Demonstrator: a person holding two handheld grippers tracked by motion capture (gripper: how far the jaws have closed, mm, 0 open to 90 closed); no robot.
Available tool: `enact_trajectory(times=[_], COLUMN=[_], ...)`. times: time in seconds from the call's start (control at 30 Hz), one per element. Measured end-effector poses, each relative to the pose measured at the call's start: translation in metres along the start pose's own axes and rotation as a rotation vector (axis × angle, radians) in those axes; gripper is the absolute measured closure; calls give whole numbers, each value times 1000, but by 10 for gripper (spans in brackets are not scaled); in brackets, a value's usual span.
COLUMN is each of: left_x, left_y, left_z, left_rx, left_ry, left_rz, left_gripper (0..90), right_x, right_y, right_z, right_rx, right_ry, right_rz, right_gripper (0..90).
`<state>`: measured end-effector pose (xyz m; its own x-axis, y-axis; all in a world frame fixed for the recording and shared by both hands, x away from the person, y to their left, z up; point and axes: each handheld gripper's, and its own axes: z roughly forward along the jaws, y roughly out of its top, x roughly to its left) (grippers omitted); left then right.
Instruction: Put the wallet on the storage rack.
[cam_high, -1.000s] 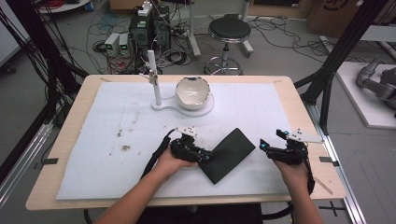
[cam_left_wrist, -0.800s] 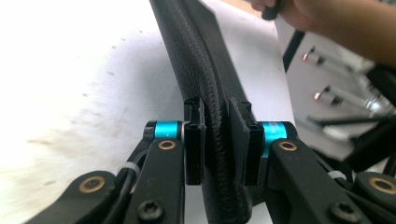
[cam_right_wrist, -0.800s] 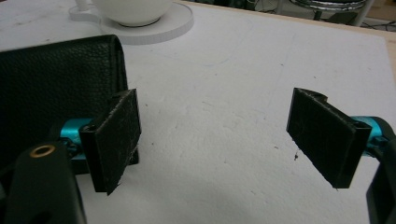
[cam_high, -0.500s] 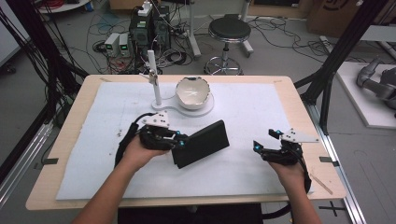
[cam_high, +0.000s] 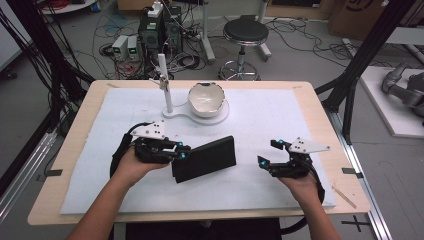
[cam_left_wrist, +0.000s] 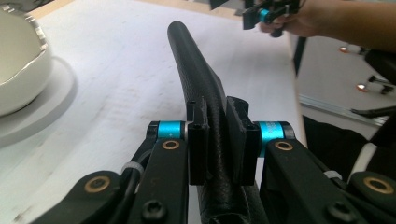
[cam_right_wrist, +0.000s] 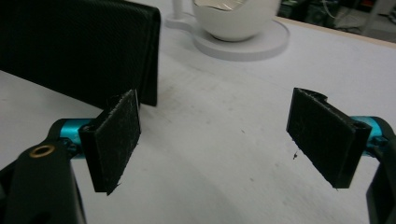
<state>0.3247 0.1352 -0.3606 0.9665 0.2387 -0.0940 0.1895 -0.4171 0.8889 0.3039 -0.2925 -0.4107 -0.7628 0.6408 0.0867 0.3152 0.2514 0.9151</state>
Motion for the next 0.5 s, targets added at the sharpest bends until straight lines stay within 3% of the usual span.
enact_trajectory(times=[0.03, 0.07, 0.13, 0.23, 0.27, 0.3, 0.37, 0.4, 0.5], left_x=[-4, -4, -7, -12, -15, -15, -18, -18, -19], left_y=[2, 2, 5, 10, 13, 13, 17, 17, 17], left_z=[3, 3, 6, 10, 11, 11, 11, 11, 11], left_rx=[-7, -7, -13, -43, -69, -69, -90, -90, -100], left_ry=[-33, -33, -61, -103, -128, -128, -163, -163, -175], left_rz=[9, 9, 20, 20, 24, 24, 42, 42, 46], left_gripper=[794, 795, 798, 801, 802, 802, 802, 801, 802], right_x=[1, 1, 4, 11, 14, 14, 17, 17, 20], right_y=[1, 1, 3, 5, 5, 5, 6, 6, 8], right_z=[2, 2, 6, 16, 21, 21, 28, 28, 32], right_rx=[0, 0, 3, 17, 34, 34, 40, 40, 11], right_ry=[35, 35, 95, 202, 256, 256, 318, 318, 389], right_rz=[1, 1, 4, 6, 3, 3, 16, 16, 28], right_gripper=[180, 180, 180, 179, 179, 179, 175, 175, 176])
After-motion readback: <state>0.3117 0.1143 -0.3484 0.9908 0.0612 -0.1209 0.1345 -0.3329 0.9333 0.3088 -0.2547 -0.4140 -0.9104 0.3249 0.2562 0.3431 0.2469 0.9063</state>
